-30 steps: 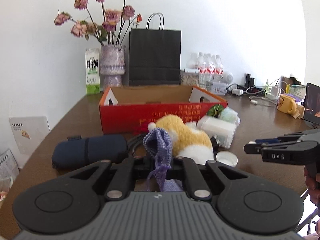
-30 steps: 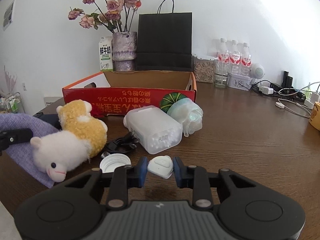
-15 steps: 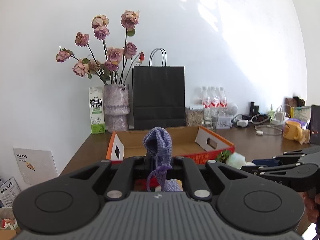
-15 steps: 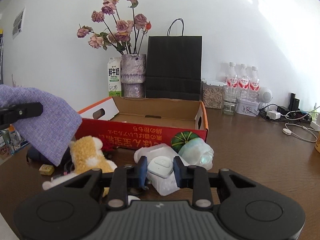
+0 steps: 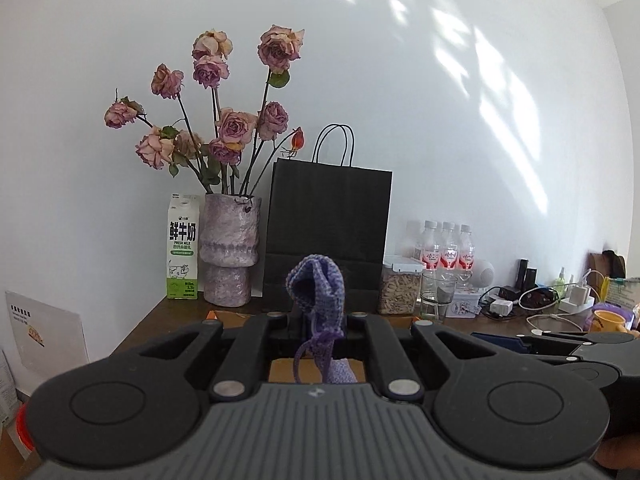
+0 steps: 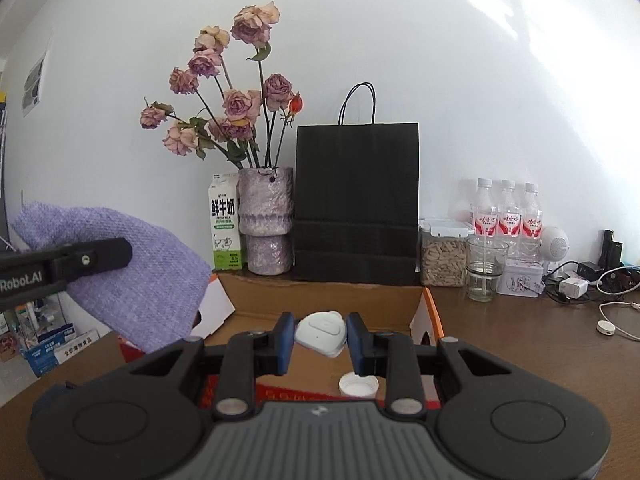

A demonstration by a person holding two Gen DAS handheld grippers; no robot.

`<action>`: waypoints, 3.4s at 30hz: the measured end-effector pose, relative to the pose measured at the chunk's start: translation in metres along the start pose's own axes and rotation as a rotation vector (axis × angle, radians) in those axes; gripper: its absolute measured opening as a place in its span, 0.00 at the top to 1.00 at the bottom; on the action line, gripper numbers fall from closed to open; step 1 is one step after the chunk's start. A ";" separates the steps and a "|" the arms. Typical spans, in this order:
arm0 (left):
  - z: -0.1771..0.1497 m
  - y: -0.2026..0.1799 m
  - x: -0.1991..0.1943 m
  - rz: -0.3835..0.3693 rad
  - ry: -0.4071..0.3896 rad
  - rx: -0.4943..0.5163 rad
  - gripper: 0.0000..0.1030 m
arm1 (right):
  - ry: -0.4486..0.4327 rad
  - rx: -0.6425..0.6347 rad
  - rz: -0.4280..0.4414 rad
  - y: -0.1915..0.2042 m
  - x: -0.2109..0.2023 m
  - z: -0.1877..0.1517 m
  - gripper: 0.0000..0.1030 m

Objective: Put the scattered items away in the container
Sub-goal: 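Carry the heart-shaped cap and purple pouch over the cardboard box, then open both tools to drop the cap and pouch into the box, then move both tools back from the box toward the scattered items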

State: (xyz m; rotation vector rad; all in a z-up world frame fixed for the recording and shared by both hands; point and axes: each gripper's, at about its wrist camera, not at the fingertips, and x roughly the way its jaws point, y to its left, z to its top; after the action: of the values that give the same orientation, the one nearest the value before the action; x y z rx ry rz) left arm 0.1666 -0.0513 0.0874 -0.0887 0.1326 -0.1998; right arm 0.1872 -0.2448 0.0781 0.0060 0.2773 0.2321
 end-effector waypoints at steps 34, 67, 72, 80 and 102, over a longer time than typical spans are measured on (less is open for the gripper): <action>-0.040 0.018 0.084 0.124 0.149 -0.023 0.14 | 0.095 0.041 -0.012 0.000 0.071 -0.025 0.29; -0.034 0.016 0.070 0.164 0.083 -0.043 0.00 | 0.043 0.017 -0.062 0.002 0.058 -0.020 0.00; -0.026 0.013 0.065 0.169 0.061 -0.045 0.00 | 0.030 0.013 -0.060 0.003 0.054 -0.015 0.00; -0.010 0.009 0.048 0.178 0.020 -0.023 0.00 | 0.009 0.014 -0.061 0.003 0.040 -0.001 0.00; -0.003 0.004 -0.021 0.183 0.020 0.041 0.00 | -0.016 -0.014 -0.090 0.000 -0.040 -0.002 0.00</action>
State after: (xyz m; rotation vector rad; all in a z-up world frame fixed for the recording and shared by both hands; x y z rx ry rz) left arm 0.1466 -0.0438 0.0868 -0.0330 0.1554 -0.0206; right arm 0.1495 -0.2542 0.0866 -0.0182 0.2594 0.1443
